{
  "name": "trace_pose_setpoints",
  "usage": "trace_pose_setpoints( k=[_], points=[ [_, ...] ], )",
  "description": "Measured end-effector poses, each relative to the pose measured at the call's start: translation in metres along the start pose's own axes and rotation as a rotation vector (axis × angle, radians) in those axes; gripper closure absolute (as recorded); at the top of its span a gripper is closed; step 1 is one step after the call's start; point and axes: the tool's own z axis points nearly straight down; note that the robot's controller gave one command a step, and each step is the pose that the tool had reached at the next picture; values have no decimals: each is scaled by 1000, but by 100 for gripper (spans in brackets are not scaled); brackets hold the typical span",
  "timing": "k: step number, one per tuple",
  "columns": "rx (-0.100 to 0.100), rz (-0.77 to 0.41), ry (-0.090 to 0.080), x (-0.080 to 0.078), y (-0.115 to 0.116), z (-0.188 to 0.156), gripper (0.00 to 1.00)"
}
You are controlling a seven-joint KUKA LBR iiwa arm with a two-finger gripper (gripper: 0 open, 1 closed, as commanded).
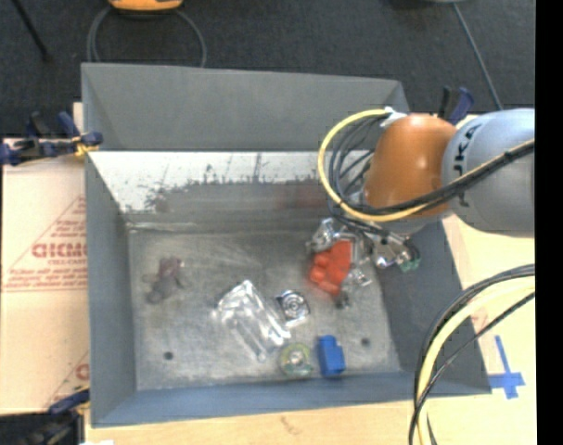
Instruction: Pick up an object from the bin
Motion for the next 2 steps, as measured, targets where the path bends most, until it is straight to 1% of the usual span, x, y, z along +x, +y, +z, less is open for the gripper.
trace_pose_setpoints(
  k=[1, 2],
  points=[
    [2, -2, -4, -2, 0, -2, 100],
    [1, -289, -2, -20, 20, -169, 100]
  ],
)
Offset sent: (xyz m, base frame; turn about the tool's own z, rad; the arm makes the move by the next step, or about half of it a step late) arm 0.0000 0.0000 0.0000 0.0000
